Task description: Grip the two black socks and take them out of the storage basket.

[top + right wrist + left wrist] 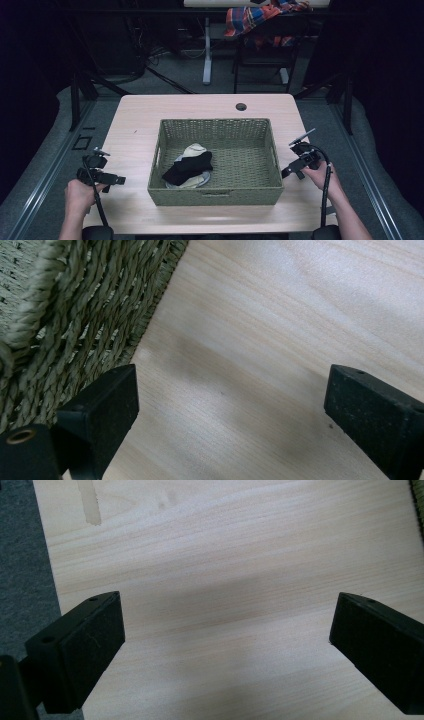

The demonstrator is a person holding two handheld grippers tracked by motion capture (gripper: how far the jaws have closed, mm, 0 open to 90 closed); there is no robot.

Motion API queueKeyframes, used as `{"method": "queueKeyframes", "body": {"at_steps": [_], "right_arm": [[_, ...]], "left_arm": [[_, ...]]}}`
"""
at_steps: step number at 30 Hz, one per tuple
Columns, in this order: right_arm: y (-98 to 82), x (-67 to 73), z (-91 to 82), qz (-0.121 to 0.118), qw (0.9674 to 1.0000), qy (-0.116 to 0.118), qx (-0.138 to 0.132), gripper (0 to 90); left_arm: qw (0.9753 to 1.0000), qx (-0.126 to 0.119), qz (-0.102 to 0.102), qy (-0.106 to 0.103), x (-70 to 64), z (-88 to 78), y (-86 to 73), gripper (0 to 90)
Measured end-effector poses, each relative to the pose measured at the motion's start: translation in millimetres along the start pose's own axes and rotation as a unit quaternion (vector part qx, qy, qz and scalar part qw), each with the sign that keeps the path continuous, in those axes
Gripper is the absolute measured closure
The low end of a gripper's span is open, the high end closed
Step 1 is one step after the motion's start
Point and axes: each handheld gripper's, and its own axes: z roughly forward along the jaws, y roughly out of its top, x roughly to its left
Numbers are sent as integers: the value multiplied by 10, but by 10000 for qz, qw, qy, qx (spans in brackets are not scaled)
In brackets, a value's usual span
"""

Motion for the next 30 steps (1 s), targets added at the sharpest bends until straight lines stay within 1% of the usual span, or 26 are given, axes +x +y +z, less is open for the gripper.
{"method": "queueKeyframes", "body": {"at_steps": [2, 3, 5, 6, 8, 9, 11, 12, 13, 14, 15, 16, 17, 19, 21, 22, 25, 26, 27, 28, 29, 30], "right_arm": [[2, 0, -2, -19, 10000, 36, 13, 74], [1, 8, 8, -12, 10000, -12, -5, 74], [1, 7, 5, -14, 10000, -4, 7, 74], [-14, 19, 25, 104, 9998, 31, -152, 74], [-14, 21, 25, 104, 9998, 27, -160, 74], [-1, 24, 13, 45, 9999, -25, -100, 75], [4, 24, 14, 32, 10000, -4, -79, 75], [5, 19, 16, -29, 10000, 46, 13, 75], [5, 15, 11, -75, 9999, 11, 72, 75], [5, 13, 3, -69, 10000, 3, 56, 75], [-6, 31, 19, 63, 9999, -32, -130, 76], [1, 22, 3, -16, 10000, -13, -58, 76], [-6, 31, 17, 48, 9999, 2, -136, 76], [4, 18, 14, -46, 10000, 44, 16, 76], [4, 18, 25, -61, 10000, 36, 27, 76], [3, 15, 20, -54, 10000, 36, 24, 76], [6, 19, 12, -14, 10000, -4, -40, 76], [4, 36, 28, 58, 9999, -18, -148, 76], [10, 34, 24, -3, 9999, 49, -98, 76], [16, 31, 18, -93, 10000, 11, 23, 76], [13, 30, 18, -140, 9999, -4, 77, 76], [5, 30, 18, -114, 9999, 4, 65, 76]], "left_arm": [[10000, 8, 5, 13, -1, 3, 0, 13], [10000, 10, 15, 13, -1, 3, 0, 13], [10000, 3, 1, 10, -4, 3, -3, 14], [10000, 23, 6, 6, -4, 1, -3, 14], [10000, 32, 7, 3, -4, 0, -3, 13], [10000, 15, 3, 10, -5, -7, -7, 13], [10000, -1, 5, 30, -2, -12, -9, 13], [10000, -5, 7, 21, 2, -17, -8, 13], [10000, -27, -22, 52, -3, -16, -9, 13], [10000, -50, 6, 59, -2, -32, -5, 12], [10000, -60, 15, 65, -2, -44, -2, 11], [9999, -82, 9, 90, -4, -55, -1, 10], [9999, -97, -6, 125, -5, -65, 0, 10], [9998, -54, -16, 199, 2, -87, 7, 7], [9996, -53, -17, 277, -1, -107, 8, 3], [9996, -64, -15, 275, 3, -128, 10, 3], [9994, -170, -32, 305, 0, -197, 16, 1], [9992, -220, -38, 325, -5, -219, 16, 1], [9992, -236, -45, 305, -8, -243, 18, 1], [9991, -273, -46, 308, -14, -264, 21, 1], [9991, -273, -46, 308, -14, -264, 21, 1], [9989, -340, -23, 309, -38, -307, 37, 1]]}}
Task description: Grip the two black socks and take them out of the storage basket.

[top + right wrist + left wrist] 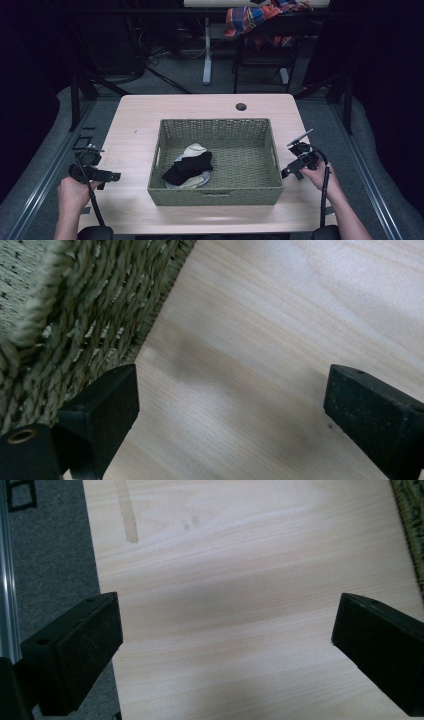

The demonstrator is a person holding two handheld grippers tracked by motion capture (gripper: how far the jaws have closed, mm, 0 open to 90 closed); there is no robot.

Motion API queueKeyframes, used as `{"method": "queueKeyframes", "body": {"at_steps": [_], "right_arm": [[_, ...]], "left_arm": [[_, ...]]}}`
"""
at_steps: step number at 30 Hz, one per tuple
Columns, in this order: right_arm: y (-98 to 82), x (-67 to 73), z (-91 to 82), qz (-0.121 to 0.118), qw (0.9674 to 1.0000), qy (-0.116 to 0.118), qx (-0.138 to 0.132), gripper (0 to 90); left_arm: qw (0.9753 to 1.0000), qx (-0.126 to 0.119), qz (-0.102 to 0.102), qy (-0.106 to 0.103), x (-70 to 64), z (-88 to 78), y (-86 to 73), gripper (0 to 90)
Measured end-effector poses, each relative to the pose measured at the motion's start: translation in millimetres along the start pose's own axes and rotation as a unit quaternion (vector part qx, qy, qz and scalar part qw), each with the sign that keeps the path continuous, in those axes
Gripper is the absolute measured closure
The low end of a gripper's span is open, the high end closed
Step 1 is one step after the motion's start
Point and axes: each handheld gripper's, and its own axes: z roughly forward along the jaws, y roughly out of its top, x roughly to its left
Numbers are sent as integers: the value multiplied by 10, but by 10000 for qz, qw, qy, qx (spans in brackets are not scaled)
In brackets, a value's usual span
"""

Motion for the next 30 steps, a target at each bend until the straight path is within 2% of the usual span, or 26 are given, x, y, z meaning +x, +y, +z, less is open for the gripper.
{"method": "queueKeyframes", "body": {"at_steps": [1, 2, 3, 5, 6, 8, 9, 11, 13, 16, 17, 18, 19, 20, 21, 24, 25, 27, 28, 29, 30], "right_arm": [[0, 0, 0, 0, 10000, 0, 0, 76], [-16, 10, 14, 128, 9998, -11, -156, 76], [-10, -7, -21, 47, 10000, -35, -62, 76], [-12, -6, -18, 55, 9999, -25, -82, 76], [-23, 4, 8, 175, 9997, 18, -182, 76], [-29, 8, 30, 230, 9994, 39, -258, 76], [-8, -24, -6, 8, 10000, 11, 33, 76], [-24, -13, 5, 156, 9998, -9, -148, 76], [-19, -21, -12, 96, 9999, -24, -70, 76], [-21, -15, -12, 101, 9999, 7, -75, 76], [-22, -9, -9, 115, 9999, 6, -102, 76], [-20, -12, -14, 93, 9999, 1, -72, 76], [-21, -13, -11, 95, 9999, 0, -70, 76], [-21, -13, -11, 95, 9999, 0, -70, 76], [-35, -8, 15, 227, 9995, 15, -238, 76], [-27, -22, -5, 120, 9999, -3, -94, 76], [-31, -14, 5, 175, 9997, 5, -171, 76], [-20, -25, -14, 61, 10000, -20, -23, 76], [-22, -22, -7, 95, 9999, -4, -61, 76], [-30, -9, 9, 185, 9997, -4, -169, 76], [-30, -9, 9, 185, 9997, -4, -169, 76]], "left_arm": [[10000, 0, 0, 0, 0, 0, 0, 1], [10000, -25, 29, 10, -17, -26, 14, 1], [9999, -110, 80, -9, -51, -88, 44, 1], [9998, -142, 116, -23, -68, -115, 57, 1], [9997, -159, 201, -53, -104, -159, 77, 1], [9996, -157, 243, -61, -122, -187, 89, 1], [9993, -218, 311, -55, -157, -247, 119, 1], [9991, -284, 327, -34, -171, -291, 138, 1], [9982, -485, 362, -25, -217, -432, 211, 1], [9975, -542, 441, -99, -264, -526, 262, 1], [9970, -600, 467, -119, -299, -572, 285, 1], [9959, -650, 610, -164, -373, -661, 334, 1], [9952, -696, 666, -161, -413, -699, 362, 1], [9952, -696, 666, -161, -413, -699, 362, 1], [9946, -726, 720, -165, -453, -731, 392, 1], [9927, -741, 925, -213, -563, -805, 499, 1], [9920, -724, 1002, -248, -601, -825, 536, 1], [9894, -720, 1223, -316, -727, -891, 643, 1], [9894, -720, 1223, -316, -727, -891, 643, 1], [9886, -723, 1280, -330, -775, -905, 676, 0], [9878, -706, 1334, -387, -821, -911, 710, 0]]}}
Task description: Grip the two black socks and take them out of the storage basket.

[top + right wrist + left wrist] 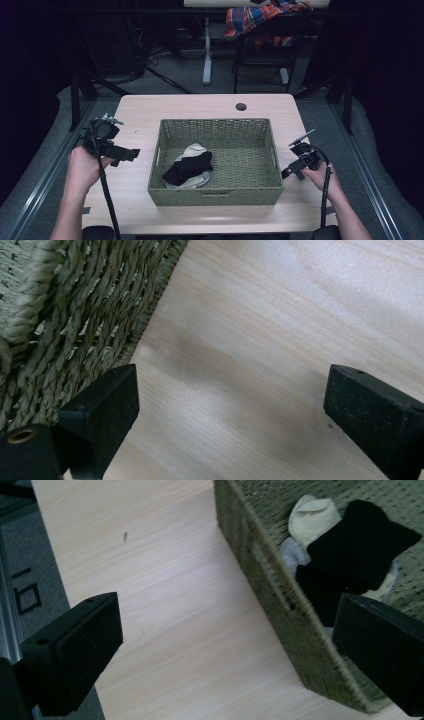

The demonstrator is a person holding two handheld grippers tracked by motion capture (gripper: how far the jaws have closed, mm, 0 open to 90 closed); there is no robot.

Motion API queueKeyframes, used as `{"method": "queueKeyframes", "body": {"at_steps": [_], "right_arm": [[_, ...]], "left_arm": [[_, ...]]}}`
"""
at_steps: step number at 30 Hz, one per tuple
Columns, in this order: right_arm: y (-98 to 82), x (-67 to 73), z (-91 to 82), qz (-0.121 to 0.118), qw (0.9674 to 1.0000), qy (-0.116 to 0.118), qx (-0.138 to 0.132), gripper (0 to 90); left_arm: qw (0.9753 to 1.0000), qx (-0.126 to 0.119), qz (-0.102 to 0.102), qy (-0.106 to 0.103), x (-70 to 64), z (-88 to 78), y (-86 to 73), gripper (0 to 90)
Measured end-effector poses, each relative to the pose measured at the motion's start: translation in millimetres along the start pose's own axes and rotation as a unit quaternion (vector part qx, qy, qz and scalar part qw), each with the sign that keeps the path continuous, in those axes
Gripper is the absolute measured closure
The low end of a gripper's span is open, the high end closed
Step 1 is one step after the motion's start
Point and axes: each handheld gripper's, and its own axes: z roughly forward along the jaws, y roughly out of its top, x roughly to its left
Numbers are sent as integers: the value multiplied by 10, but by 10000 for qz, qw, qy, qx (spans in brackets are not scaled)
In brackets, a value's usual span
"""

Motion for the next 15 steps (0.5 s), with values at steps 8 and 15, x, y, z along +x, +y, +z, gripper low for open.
{"method": "queueKeyframes", "body": {"at_steps": [8, 15], "right_arm": [[1, 4, 2, 4, 10000, 39, -15, 76], [7, -8, -5, -59, 9999, 55, 61, 76]], "left_arm": [[9978, 243, 548, -271, -301, 159, 311, 0], [9941, 325, 907, -507, -550, 386, 467, 0]]}}
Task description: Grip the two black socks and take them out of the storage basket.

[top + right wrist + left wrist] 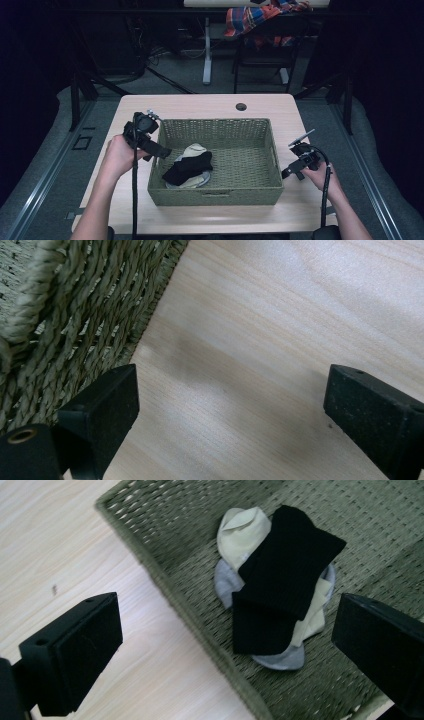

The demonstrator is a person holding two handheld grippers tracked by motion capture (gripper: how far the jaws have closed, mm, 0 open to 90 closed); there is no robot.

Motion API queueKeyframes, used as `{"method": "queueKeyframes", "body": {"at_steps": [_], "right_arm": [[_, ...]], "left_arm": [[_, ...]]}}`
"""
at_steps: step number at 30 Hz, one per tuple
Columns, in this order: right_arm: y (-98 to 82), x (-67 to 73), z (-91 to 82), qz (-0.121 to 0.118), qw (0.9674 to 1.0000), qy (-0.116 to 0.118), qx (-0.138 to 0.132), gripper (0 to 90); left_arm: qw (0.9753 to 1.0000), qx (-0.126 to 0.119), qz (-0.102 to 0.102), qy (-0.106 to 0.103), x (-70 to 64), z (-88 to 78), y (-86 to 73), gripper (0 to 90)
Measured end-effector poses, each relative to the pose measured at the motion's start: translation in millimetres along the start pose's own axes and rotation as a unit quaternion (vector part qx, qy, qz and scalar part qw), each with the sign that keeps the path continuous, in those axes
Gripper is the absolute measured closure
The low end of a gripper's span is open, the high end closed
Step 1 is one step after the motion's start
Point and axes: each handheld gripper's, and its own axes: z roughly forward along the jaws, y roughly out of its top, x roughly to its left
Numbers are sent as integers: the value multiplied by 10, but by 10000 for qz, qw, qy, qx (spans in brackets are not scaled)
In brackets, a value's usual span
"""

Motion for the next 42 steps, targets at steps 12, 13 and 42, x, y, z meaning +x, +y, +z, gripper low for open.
{"method": "queueKeyframes", "body": {"at_steps": [12, 13, 42], "right_arm": [[4, 1, 2, -32, 10000, -17, 51, 76], [3, 3, 3, -24, 10000, 20, 40, 76], [12, 10, 11, -93, 9999, -61, 98, 82]], "left_arm": [[9971, 536, 478, -241, -240, 364, 160, 9], [9967, 590, 496, -247, -259, 402, 162, 11], [9754, 1769, 1315, -73, -529, 1014, 120, 718]]}}
